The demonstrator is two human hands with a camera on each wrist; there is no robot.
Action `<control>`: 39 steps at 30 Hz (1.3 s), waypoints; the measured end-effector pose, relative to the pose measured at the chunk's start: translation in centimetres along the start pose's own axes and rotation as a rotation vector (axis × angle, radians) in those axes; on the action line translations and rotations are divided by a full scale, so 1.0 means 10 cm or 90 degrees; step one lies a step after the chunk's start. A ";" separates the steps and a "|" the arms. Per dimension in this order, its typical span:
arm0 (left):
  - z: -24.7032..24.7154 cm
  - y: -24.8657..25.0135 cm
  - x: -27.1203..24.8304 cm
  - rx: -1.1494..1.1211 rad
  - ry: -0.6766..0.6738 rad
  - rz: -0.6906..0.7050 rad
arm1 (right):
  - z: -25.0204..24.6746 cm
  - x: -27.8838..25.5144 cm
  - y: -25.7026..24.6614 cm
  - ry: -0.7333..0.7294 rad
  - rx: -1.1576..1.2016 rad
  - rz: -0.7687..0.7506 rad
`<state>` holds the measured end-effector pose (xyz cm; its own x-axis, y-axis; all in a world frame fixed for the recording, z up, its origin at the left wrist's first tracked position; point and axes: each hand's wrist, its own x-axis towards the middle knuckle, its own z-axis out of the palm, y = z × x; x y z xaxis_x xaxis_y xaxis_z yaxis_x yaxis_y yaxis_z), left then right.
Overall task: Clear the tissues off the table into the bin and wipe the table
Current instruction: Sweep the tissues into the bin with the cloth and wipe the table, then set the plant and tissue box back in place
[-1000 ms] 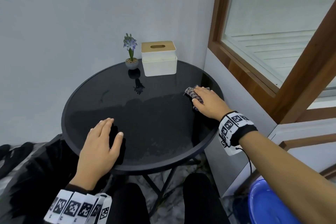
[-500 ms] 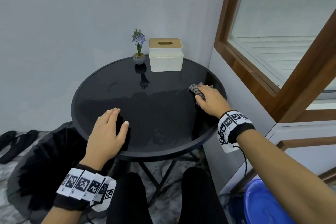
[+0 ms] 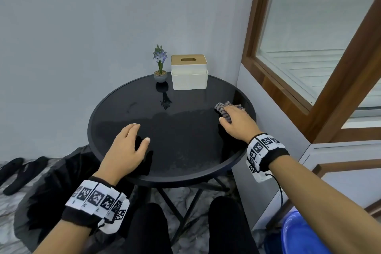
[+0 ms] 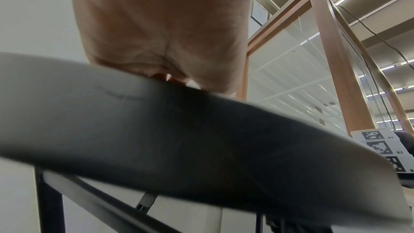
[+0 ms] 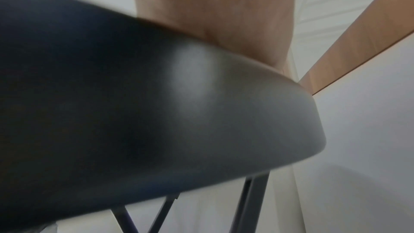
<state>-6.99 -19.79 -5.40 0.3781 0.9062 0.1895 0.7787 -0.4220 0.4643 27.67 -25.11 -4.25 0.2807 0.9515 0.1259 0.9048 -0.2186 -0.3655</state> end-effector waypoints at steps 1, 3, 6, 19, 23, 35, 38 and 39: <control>-0.03 0.02 0.02 0.000 -0.002 0.000 | -0.01 -0.02 -0.01 -0.004 0.015 0.006; -0.07 0.05 0.06 -0.001 -0.004 0.001 | -0.03 -0.05 -0.05 -0.013 0.041 0.017; -0.12 0.10 0.13 0.006 -0.008 0.001 | -0.07 -0.06 -0.11 -0.020 0.065 0.010; -0.22 0.17 0.57 0.017 -0.079 0.008 | -0.28 0.06 -0.42 -0.059 0.101 -0.086; -0.36 0.12 0.80 0.030 -0.066 0.008 | -0.37 0.25 -0.53 -0.044 0.111 -0.122; -0.25 0.08 1.90 0.043 -0.052 0.011 | -0.33 1.19 -0.77 -0.019 0.062 -0.152; -0.21 0.06 2.24 0.046 -0.051 0.007 | -0.31 1.51 -0.84 -0.010 0.037 -0.161; -0.19 0.06 2.35 0.046 -0.047 0.008 | -0.30 1.62 -0.86 -0.007 0.033 -0.165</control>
<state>1.35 1.28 0.96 0.4226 0.8971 0.1293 0.8064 -0.4372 0.3983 25.35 -8.48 3.67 0.0385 0.9767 0.2114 0.9284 0.0433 -0.3690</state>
